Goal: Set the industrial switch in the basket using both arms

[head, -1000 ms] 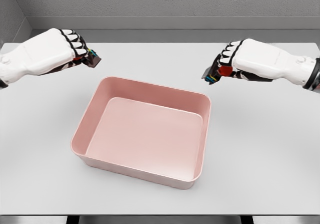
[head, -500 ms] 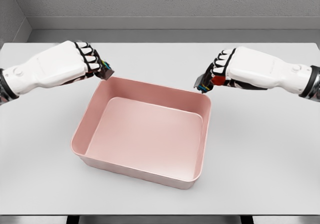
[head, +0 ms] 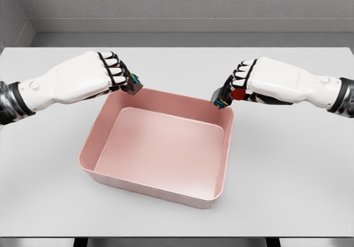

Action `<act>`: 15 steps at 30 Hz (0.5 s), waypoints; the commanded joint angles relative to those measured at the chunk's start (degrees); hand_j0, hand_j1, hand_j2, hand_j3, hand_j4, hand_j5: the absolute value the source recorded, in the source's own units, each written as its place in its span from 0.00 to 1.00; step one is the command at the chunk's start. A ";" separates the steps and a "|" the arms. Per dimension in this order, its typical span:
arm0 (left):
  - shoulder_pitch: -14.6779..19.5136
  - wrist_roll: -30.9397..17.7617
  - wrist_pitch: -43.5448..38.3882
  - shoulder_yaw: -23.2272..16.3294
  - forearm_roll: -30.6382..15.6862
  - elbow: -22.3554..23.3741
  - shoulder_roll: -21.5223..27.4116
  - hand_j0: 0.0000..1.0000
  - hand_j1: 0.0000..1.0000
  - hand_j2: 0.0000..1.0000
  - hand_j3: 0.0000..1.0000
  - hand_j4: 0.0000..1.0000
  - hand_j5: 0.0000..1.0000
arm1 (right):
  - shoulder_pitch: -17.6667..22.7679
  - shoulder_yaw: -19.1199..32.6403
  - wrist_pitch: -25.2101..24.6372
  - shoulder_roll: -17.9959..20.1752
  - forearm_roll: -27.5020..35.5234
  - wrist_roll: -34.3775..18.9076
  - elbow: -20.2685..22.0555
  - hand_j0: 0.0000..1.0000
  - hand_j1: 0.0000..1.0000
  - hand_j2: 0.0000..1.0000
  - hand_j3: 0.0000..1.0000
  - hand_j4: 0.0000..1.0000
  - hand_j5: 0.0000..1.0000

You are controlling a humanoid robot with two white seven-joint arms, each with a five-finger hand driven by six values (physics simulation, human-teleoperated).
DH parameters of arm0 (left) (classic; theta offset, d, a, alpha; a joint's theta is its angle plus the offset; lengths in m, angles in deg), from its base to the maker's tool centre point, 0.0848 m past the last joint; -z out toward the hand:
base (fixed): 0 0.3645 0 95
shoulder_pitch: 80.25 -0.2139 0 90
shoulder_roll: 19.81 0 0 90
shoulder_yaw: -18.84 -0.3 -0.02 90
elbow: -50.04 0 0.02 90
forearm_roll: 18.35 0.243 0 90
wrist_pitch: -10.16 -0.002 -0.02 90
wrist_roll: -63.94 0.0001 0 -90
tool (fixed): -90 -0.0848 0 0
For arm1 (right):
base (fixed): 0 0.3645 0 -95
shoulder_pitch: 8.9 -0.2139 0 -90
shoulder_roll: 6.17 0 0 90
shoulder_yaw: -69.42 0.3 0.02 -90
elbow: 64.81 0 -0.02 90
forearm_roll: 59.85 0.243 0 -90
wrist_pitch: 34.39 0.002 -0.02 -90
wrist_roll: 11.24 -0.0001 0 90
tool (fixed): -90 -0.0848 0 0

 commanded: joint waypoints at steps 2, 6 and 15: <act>-0.18 0.04 -0.03 0.09 0.31 -0.10 -0.55 0.81 0.81 0.81 0.81 0.81 0.81 | -0.09 -1.74 -0.13 -1.22 0.68 0.04 0.03 0.54 0.54 0.54 0.54 0.54 0.54; -0.18 0.04 -0.03 0.26 0.31 -0.18 -1.25 0.90 0.90 0.90 0.90 0.90 0.90 | -0.09 -2.89 -0.13 -2.19 0.68 0.04 0.12 0.54 0.54 0.54 0.54 0.54 0.54; -0.18 0.04 -0.03 0.52 0.31 -0.97 -2.57 0.99 0.99 0.99 0.99 0.99 0.99 | -0.53 -5.52 -0.13 -3.51 0.85 0.13 0.12 0.54 0.54 0.54 0.54 0.54 0.54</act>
